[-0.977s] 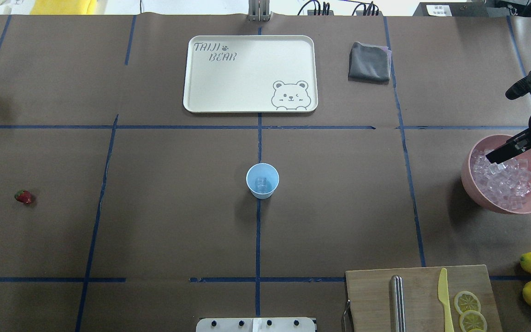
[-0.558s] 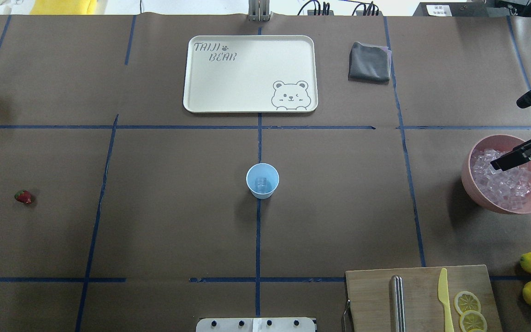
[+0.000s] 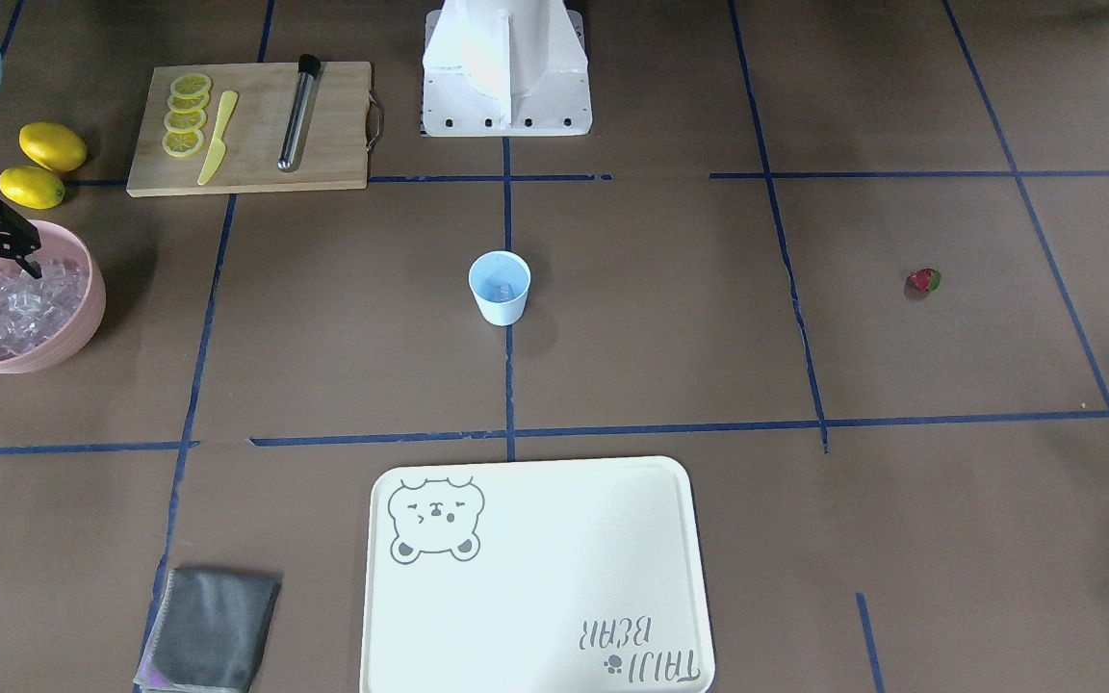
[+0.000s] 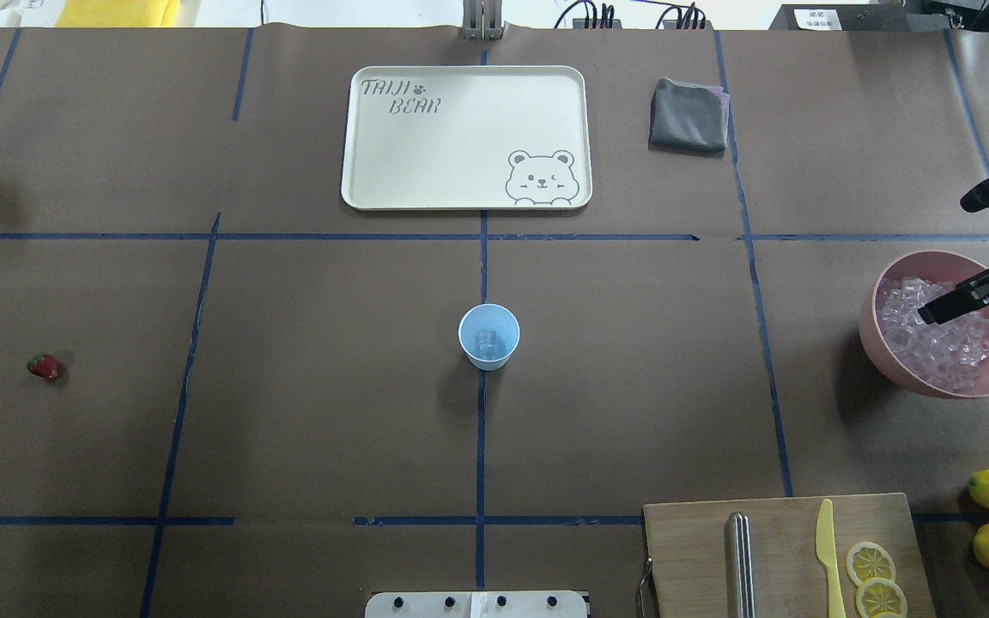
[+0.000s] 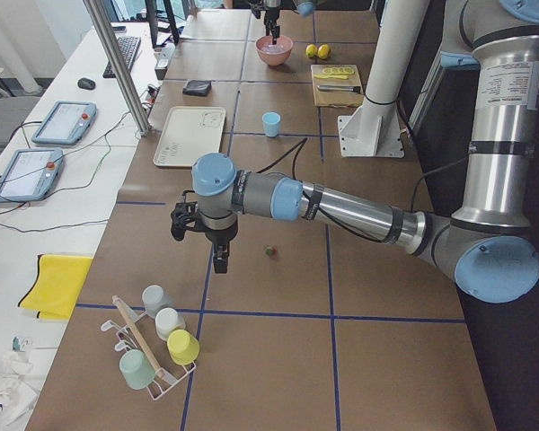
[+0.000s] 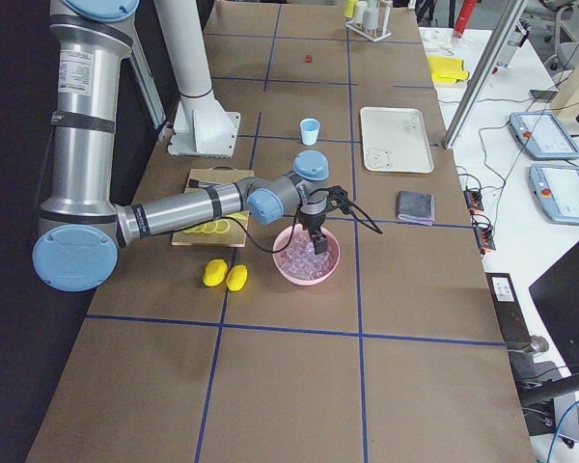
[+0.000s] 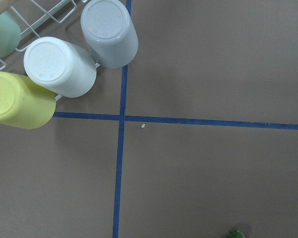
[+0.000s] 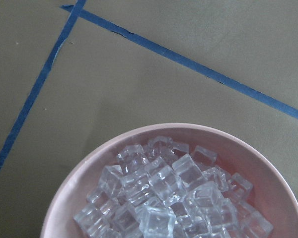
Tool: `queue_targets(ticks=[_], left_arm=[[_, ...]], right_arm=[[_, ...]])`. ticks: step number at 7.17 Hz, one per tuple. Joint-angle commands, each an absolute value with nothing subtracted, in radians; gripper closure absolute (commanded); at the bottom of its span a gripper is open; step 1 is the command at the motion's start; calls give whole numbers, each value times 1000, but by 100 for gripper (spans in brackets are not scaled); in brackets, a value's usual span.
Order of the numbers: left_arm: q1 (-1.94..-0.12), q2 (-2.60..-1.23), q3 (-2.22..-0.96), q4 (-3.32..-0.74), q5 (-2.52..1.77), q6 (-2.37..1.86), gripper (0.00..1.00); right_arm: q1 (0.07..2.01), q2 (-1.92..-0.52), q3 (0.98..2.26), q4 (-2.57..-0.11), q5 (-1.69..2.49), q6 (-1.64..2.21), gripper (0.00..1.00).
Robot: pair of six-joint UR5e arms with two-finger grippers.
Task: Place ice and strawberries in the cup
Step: 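Close the right gripper on an ice cube in the pink bowl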
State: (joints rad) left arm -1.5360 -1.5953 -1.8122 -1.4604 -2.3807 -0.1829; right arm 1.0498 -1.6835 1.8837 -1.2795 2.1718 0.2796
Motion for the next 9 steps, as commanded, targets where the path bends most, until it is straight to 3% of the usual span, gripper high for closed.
queue_targets(ticks=[1, 5, 9], left_arm=[[-1536, -1595, -1813, -1460, -2381, -183, 0], [-1536, -1595, -1813, -1460, -2381, -184, 0], [-1536, -1594, -1813, -1460, -2379, -184, 0]], right_arm=[[1048, -1671, 1859, -1279, 2171, 281, 5], [1037, -1641, 1829, -1279, 2172, 282, 7], [1012, -1641, 1827, -1279, 2175, 285, 20]])
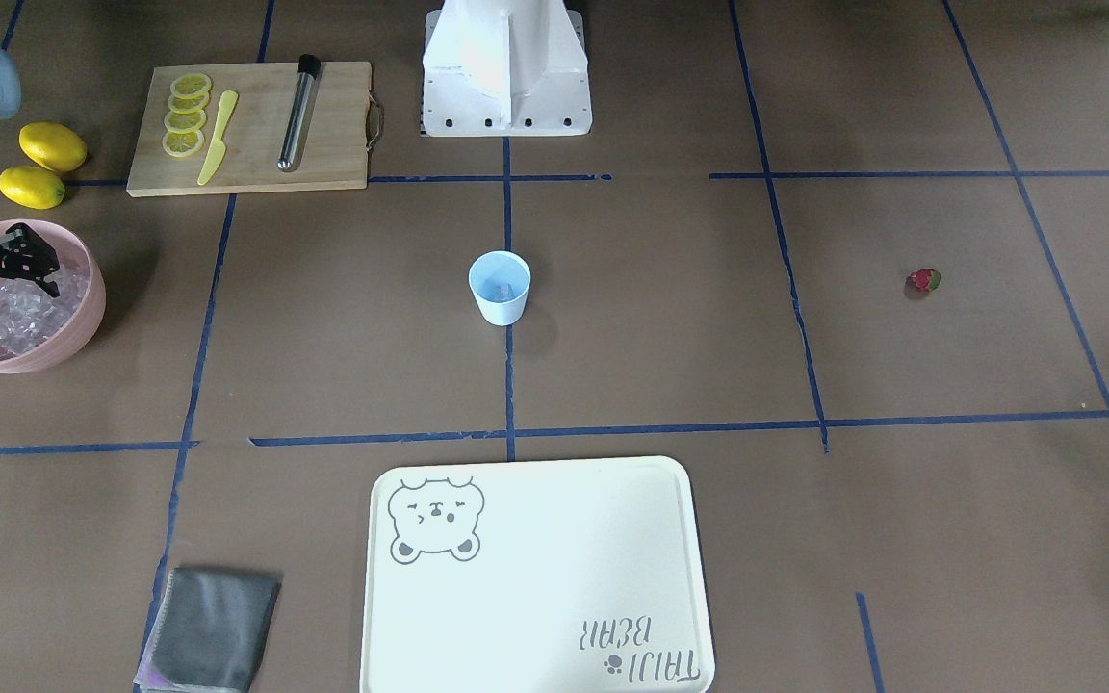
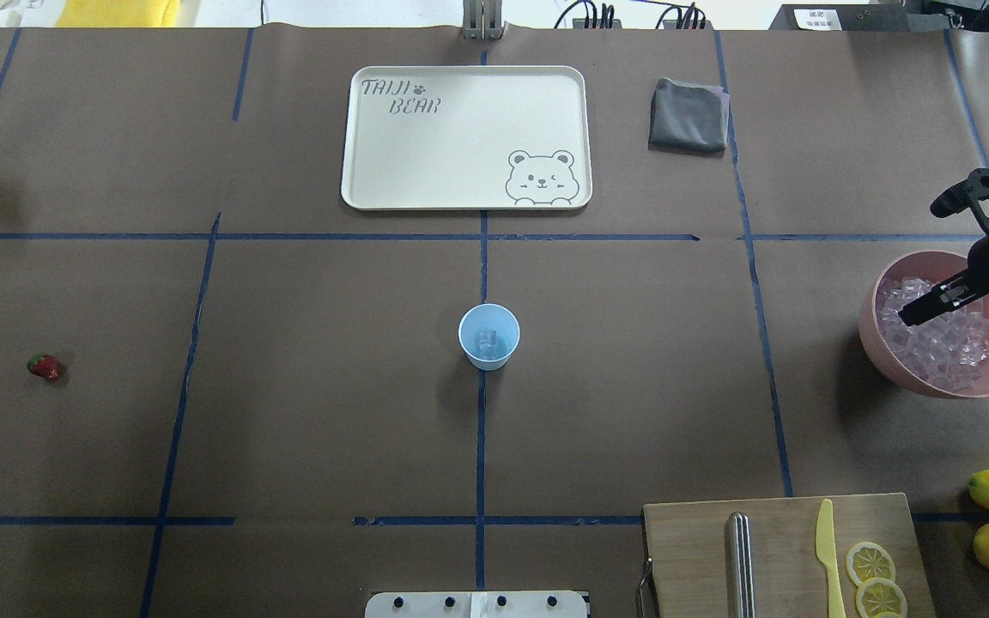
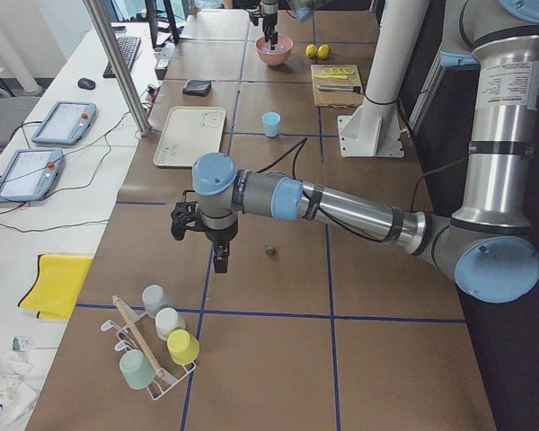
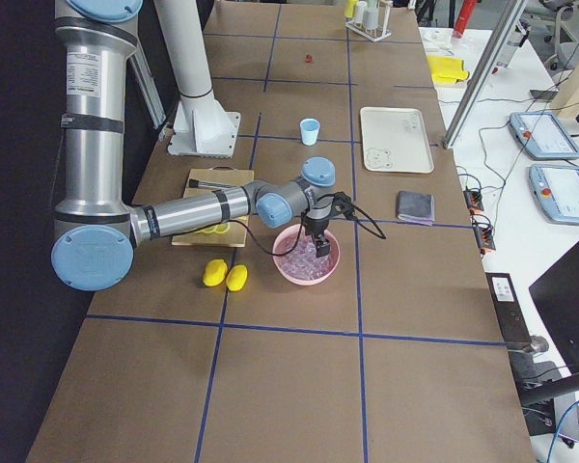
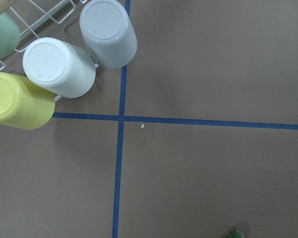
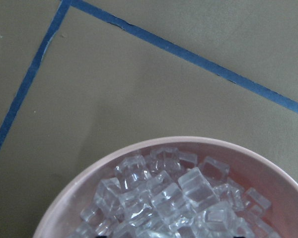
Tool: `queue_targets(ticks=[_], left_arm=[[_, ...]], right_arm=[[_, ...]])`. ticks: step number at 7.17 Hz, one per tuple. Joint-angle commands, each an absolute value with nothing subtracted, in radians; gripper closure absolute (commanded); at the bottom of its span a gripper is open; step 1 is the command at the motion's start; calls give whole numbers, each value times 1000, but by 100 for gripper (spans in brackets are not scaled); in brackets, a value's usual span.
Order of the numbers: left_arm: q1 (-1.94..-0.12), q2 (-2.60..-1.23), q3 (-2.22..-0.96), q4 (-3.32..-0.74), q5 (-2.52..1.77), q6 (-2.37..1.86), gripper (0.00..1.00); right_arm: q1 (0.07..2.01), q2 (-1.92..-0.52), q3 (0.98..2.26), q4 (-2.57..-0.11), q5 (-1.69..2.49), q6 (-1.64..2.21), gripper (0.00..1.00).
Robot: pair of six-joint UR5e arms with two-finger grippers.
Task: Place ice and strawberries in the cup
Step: 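Close the right gripper on an ice cube in the pink bowl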
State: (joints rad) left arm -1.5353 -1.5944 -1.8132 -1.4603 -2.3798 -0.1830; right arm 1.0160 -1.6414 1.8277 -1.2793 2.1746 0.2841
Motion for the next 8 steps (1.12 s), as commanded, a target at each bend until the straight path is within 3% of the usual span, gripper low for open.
queue_targets(ticks=[1, 3, 8], left_arm=[[-1536, -1594, -1813, -1460, -2381, -183, 0], [-1536, -1594, -1813, -1460, -2379, -184, 0], [-1534, -1594, -1813, -1460, -2381, -184, 0]], right_arm=[[1012, -1643, 1827, -1281, 2177, 284, 23], [1012, -1643, 1825, -1281, 2184, 284, 29], [1011, -1646, 1825, -1282, 2191, 284, 31]])
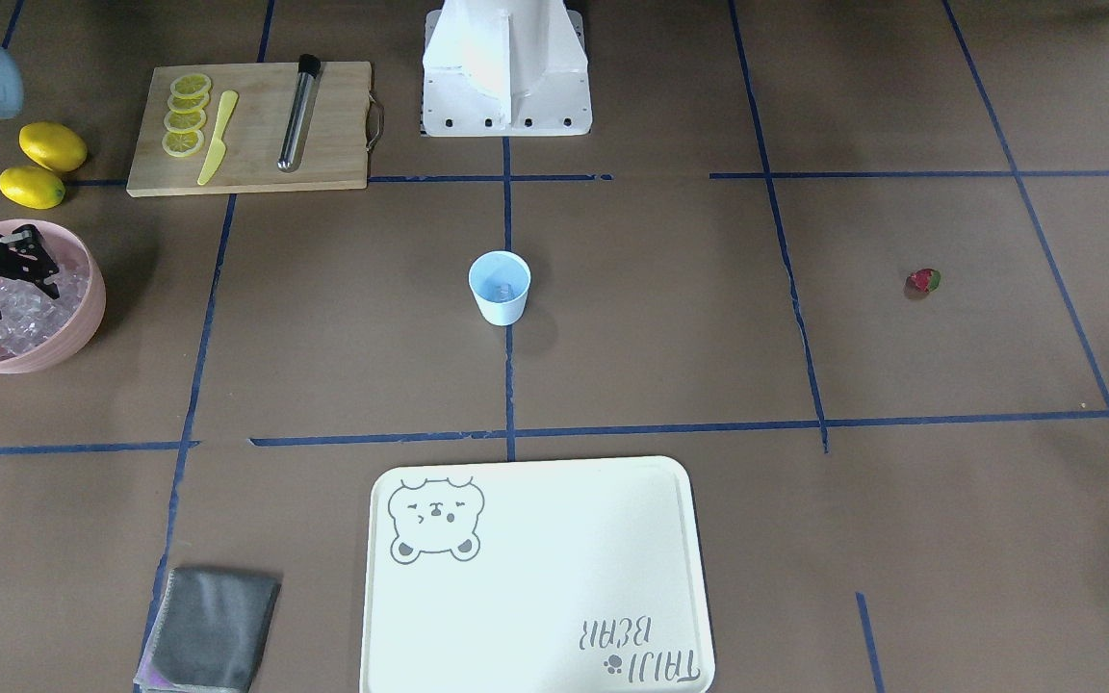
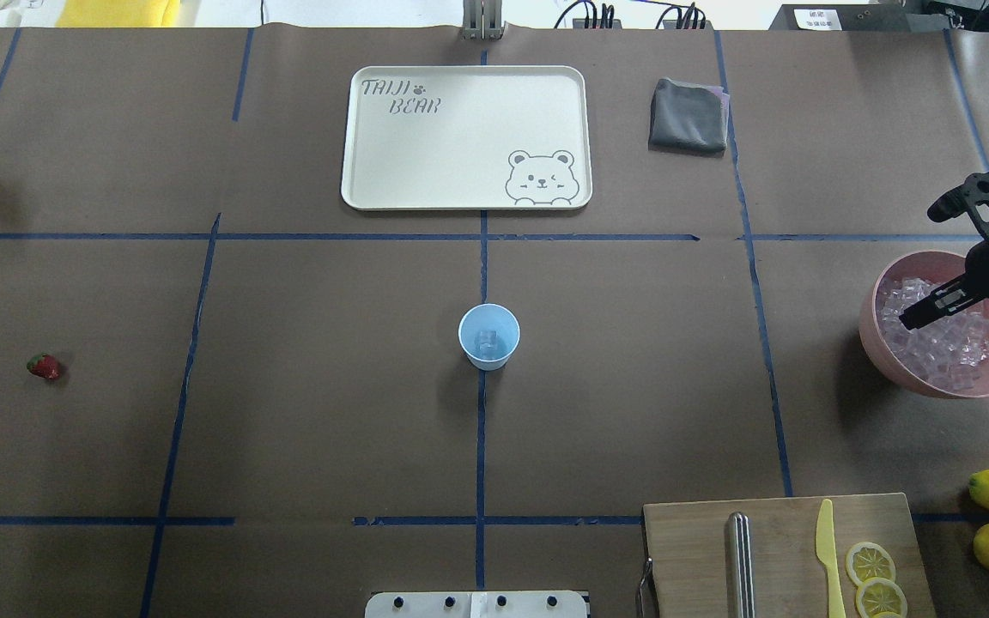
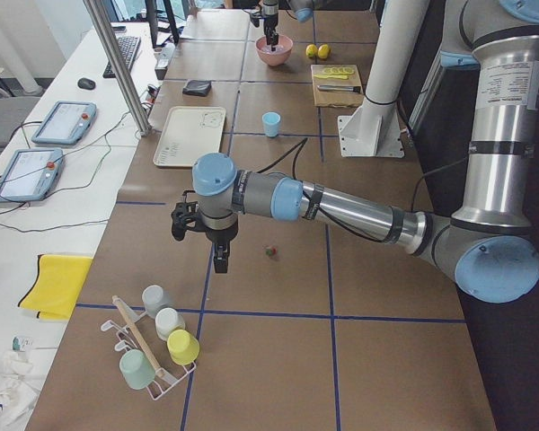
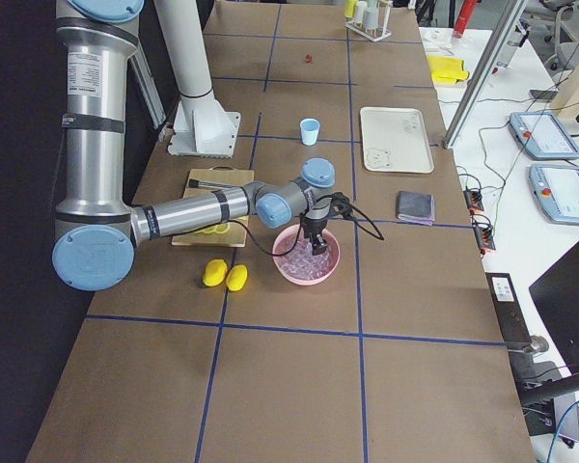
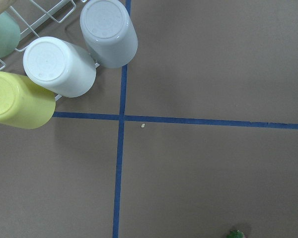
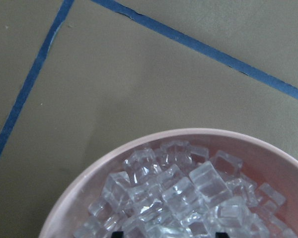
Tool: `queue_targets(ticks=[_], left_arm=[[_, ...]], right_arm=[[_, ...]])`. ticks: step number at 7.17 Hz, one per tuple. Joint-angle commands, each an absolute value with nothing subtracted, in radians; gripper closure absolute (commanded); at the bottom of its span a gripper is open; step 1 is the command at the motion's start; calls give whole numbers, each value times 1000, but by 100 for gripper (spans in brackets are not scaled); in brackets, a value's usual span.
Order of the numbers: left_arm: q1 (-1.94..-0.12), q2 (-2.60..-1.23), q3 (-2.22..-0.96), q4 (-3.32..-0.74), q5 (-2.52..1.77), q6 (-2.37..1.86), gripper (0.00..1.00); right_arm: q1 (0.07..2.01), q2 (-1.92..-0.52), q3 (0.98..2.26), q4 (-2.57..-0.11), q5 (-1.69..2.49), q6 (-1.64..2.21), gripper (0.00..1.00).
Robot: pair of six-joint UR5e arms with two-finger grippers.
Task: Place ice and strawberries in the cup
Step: 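Close the right gripper on an ice cube in the pink bowl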
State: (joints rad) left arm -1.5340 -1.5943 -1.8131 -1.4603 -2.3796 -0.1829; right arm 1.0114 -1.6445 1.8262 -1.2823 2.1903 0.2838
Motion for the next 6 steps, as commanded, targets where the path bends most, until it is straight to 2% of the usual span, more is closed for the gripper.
queue_targets(ticks=[1, 3, 5, 6], left_arm=[[-1534, -1595, -1813, -1460, -2381, -184, 0], [-1534, -1595, -1813, -1460, -2381, -183, 0], [-1534, -1595, -1813, -1460, -2381, -184, 0], [-1534, -1594, -1813, -1460, -2381, -183, 0]], right_arm=[[1011, -1647, 1825, -1284, 2191, 284, 31], [1009, -1649, 1819, -1287, 2191, 284, 37], [1009, -1647, 1819, -1287, 2191, 284, 53], [1009, -1647, 1819, -1287, 2192, 284, 67]])
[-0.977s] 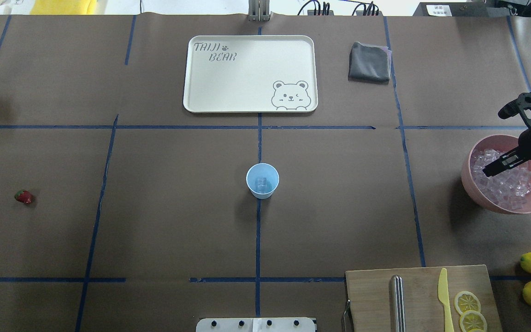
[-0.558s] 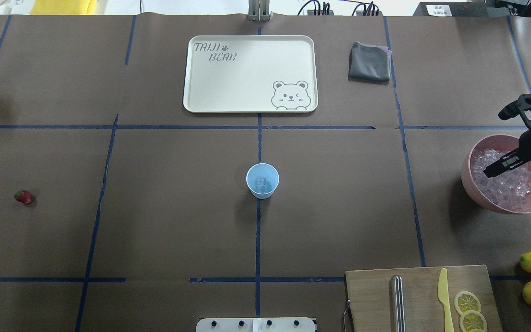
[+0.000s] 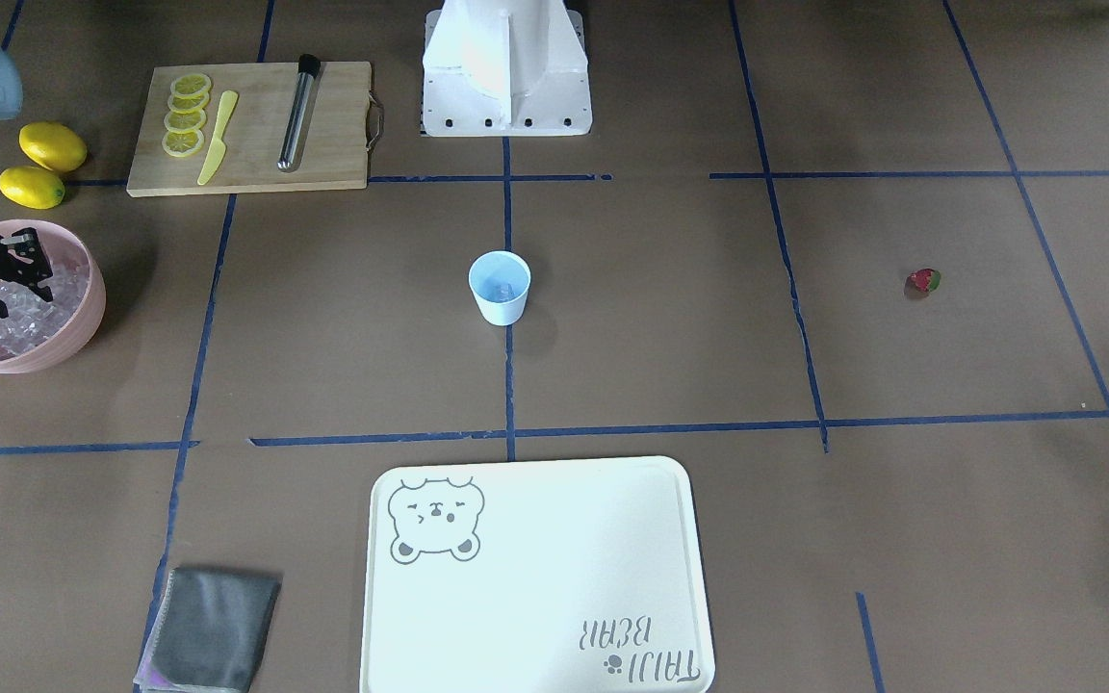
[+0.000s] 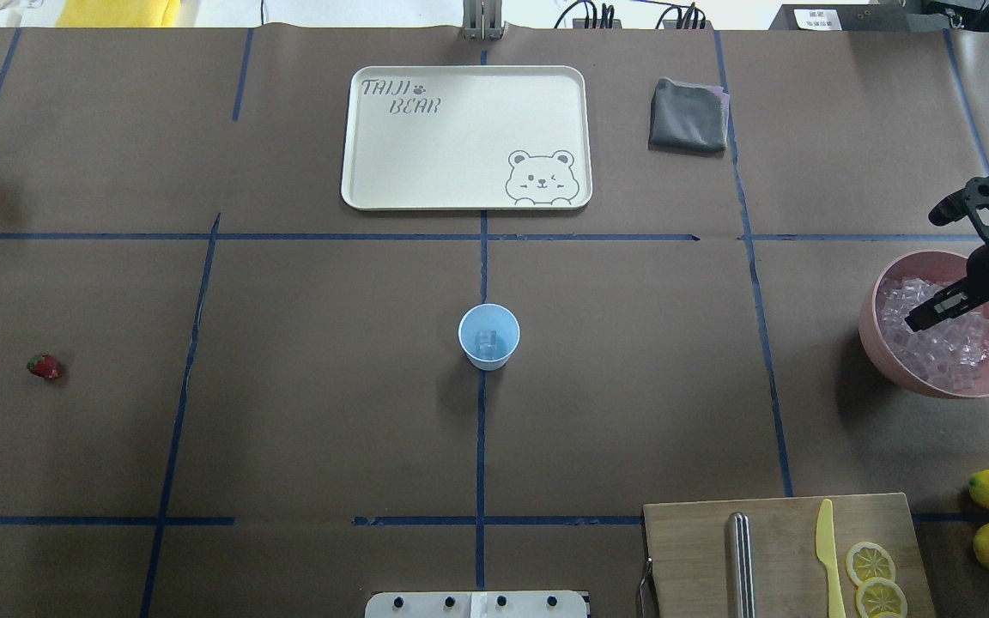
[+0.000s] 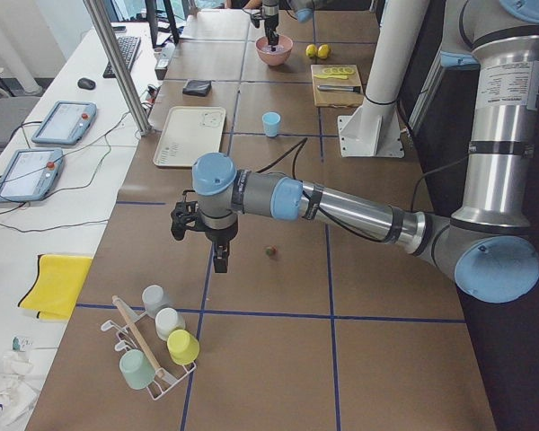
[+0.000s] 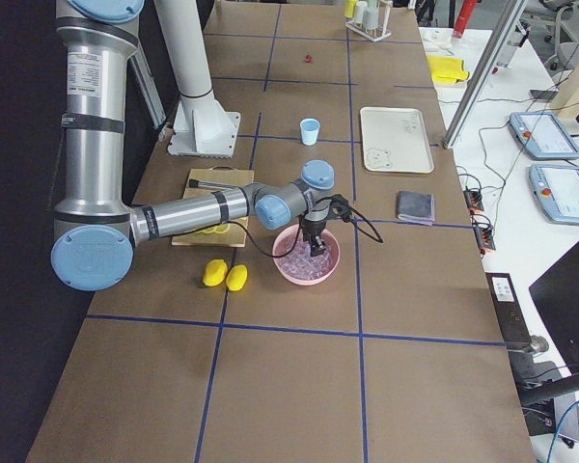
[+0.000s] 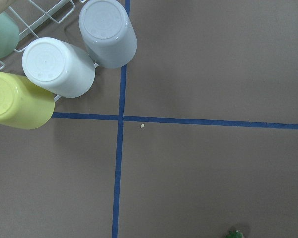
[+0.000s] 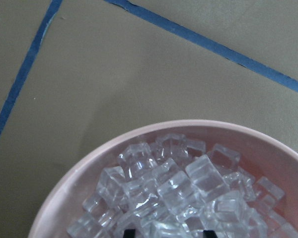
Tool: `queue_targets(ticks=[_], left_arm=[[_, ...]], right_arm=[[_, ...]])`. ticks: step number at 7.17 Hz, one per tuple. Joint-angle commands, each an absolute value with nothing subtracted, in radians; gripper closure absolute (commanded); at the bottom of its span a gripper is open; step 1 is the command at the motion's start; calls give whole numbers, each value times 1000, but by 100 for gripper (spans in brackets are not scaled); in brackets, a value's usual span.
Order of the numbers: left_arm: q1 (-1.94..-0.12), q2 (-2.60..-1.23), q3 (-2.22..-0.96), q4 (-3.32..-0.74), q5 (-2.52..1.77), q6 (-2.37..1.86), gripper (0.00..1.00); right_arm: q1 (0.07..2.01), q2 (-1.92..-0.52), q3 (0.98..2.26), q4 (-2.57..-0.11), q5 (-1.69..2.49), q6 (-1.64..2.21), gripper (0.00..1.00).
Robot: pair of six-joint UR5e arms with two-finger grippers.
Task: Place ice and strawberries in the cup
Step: 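Close the right gripper on an ice cube in the pink bowl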
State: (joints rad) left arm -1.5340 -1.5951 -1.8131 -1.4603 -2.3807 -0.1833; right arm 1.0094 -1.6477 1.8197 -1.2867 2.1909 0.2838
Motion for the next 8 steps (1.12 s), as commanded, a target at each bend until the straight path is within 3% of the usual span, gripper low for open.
queue_targets(ticks=[1, 3, 8], left_arm=[[-1534, -1595, -1813, -1460, -2381, -183, 0], [-1534, -1594, -1813, -1460, -2381, -183, 0], [-1534, -1592, -1813, -1460, -2382, -183, 0]], right_arm=[[1009, -1647, 1819, -1287, 2192, 282, 80], [1011, -1651, 1822, -1282, 2227, 279, 97], [1104, -1687, 1998, -1356, 2348, 278, 100]])
